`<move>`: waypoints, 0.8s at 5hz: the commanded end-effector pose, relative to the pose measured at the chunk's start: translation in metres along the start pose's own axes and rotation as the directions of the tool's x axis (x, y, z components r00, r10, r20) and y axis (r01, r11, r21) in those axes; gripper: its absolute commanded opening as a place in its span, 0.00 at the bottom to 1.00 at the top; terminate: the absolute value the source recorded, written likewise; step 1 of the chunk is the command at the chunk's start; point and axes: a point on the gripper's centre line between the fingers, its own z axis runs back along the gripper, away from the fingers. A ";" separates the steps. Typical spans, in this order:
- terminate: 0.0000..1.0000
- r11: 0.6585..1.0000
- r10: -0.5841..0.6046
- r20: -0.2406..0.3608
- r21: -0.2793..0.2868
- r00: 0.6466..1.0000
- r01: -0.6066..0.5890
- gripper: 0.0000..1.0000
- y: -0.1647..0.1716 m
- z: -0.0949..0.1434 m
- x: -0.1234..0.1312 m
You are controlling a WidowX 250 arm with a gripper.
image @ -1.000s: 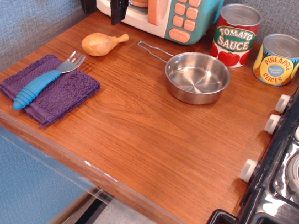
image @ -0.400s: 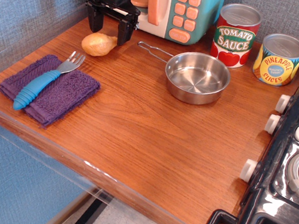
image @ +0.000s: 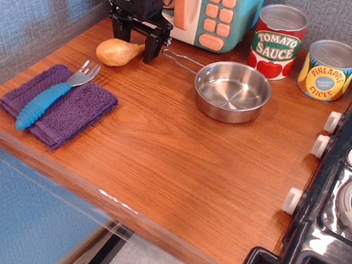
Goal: Move the chicken to the right of the towel.
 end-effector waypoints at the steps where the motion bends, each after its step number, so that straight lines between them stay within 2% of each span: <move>1: 0.00 1.000 0.011 0.009 0.011 1.000 -0.011 0.00 0.004 0.004 -0.002; 2: 0.00 1.000 0.024 0.022 0.003 0.999 -0.025 0.00 0.010 0.009 -0.002; 3: 0.00 0.998 0.059 0.063 -0.009 0.996 -0.059 0.00 0.025 0.027 -0.002; 4: 0.00 0.996 0.089 0.143 -0.030 0.986 -0.085 0.00 0.039 0.063 -0.006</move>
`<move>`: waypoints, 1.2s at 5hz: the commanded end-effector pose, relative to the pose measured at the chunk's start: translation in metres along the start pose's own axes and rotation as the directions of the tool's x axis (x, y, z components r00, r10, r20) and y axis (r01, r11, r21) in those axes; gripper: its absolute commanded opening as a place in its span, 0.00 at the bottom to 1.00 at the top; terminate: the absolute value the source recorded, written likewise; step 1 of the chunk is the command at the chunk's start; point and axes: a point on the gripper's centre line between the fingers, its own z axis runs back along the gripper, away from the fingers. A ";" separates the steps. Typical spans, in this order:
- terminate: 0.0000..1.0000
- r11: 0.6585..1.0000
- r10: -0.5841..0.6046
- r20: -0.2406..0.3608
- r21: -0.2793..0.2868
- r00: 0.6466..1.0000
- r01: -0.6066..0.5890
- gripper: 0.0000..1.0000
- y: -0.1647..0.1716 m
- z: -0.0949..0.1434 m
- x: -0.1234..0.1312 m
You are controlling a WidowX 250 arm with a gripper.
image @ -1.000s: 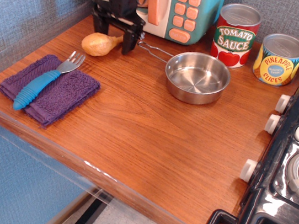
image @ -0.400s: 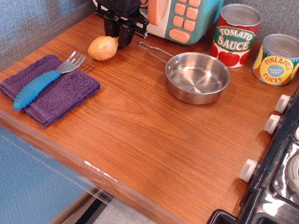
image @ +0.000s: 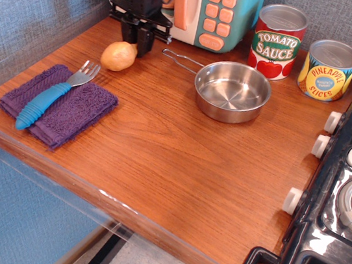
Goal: Move the chicken to the right of the towel.
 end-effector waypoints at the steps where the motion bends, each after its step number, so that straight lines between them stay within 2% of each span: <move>1: 0.00 1.000 0.026 0.189 -0.002 0.982 -0.026 0.00 0.018 0.092 -0.022; 2: 0.00 0.998 -0.052 0.193 -0.012 0.980 0.055 0.00 -0.012 0.095 -0.058; 3: 0.00 0.993 -0.099 0.146 -0.048 0.984 0.107 0.00 -0.045 0.081 -0.096; 4: 0.00 0.992 -0.108 0.106 -0.060 0.988 0.115 0.00 -0.066 0.064 -0.118; 6: 0.00 0.994 -0.094 0.096 -0.055 0.991 0.100 0.00 -0.088 0.046 -0.126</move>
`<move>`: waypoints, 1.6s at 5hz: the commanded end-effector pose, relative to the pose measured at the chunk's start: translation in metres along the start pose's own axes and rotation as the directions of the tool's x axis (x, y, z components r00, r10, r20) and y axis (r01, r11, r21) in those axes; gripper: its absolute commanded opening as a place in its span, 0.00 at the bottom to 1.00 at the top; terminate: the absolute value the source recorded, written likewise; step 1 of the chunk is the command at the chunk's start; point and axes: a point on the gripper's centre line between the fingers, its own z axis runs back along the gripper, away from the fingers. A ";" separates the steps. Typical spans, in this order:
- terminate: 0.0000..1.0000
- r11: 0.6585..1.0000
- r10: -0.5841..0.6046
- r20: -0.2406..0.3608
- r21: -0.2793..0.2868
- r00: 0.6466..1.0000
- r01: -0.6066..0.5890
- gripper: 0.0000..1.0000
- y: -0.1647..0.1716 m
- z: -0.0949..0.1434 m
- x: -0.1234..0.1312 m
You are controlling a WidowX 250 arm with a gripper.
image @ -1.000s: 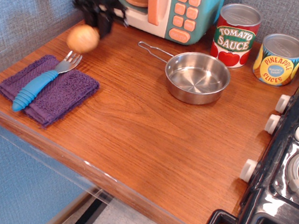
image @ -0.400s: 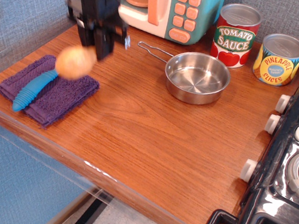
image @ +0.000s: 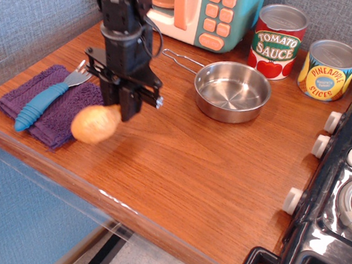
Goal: Move the chicken to the right of the towel.
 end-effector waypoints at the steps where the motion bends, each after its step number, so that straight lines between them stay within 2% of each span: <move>1: 0.00 0.999 0.009 0.047 0.044 0.999 -0.011 0.00 -0.003 0.007 0.000; 2: 0.00 0.999 0.003 0.031 0.046 1.000 -0.005 1.00 -0.003 0.004 -0.002; 3: 0.00 0.999 -0.006 0.035 0.035 0.999 0.004 1.00 -0.005 0.009 -0.002; 5: 0.00 1.000 -0.005 0.109 -0.022 0.994 0.008 1.00 -0.002 0.063 0.003; 6: 0.00 0.999 0.009 0.094 -0.039 0.996 -0.006 1.00 0.002 0.068 0.006; 7: 0.00 1.000 0.014 0.053 -0.014 0.998 -0.013 1.00 0.005 0.065 0.010; 8: 0.00 1.000 0.014 0.053 -0.014 0.998 -0.013 1.00 0.005 0.065 0.010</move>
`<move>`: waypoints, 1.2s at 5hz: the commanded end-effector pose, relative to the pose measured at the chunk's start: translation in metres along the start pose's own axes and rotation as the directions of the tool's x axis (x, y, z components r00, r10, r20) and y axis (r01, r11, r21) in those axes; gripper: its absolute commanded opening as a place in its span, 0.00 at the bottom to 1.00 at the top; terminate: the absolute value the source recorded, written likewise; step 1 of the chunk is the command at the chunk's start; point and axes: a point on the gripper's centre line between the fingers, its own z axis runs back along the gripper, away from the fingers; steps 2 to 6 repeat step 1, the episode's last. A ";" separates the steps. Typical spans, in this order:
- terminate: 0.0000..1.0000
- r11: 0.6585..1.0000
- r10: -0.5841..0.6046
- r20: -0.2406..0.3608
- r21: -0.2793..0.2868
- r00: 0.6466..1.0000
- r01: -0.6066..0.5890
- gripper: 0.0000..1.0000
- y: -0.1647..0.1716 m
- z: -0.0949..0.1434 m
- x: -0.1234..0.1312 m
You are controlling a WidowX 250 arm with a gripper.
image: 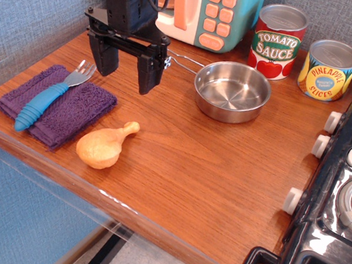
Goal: Move the chicken to the right of the towel.
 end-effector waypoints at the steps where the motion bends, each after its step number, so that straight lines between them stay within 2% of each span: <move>1: 1.00 1.000 -0.008 0.042 0.013 0.999 0.008 1.00 0.004 0.015 0.005; 6: 1.00 1.000 -0.008 0.042 0.013 0.999 0.008 1.00 0.004 0.015 0.005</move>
